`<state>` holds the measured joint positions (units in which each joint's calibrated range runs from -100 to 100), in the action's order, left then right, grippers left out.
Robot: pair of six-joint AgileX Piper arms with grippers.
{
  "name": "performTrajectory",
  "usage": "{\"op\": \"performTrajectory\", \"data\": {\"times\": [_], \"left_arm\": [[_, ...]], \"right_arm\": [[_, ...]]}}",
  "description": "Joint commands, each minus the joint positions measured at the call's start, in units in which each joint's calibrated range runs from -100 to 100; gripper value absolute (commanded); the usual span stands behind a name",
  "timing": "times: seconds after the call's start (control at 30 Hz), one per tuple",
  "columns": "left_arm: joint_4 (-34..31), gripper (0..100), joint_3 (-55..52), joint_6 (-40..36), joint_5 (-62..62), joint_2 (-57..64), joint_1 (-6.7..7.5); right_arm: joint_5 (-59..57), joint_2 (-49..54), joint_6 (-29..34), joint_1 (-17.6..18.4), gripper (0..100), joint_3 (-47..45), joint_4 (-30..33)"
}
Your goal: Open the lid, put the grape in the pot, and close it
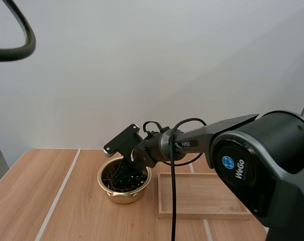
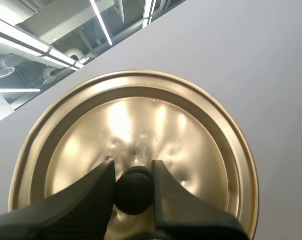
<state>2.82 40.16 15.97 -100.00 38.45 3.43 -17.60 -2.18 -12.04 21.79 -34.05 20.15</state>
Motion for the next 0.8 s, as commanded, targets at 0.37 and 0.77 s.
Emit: {"op": "performTrajectory", "data": {"times": [0.37,0.77], "left_arm": [[-0.6,0,-0.3,-0.5,0.0,0.2,0.21],[-1.0,0,-0.3,-0.6,0.0,0.2,0.21]], "right_arm": [[0.5,5.9,0.1,-0.1,0,0.3,-2.6],[7.1,-4.7,0.1,-0.1,0,0.3,-2.4]]}}
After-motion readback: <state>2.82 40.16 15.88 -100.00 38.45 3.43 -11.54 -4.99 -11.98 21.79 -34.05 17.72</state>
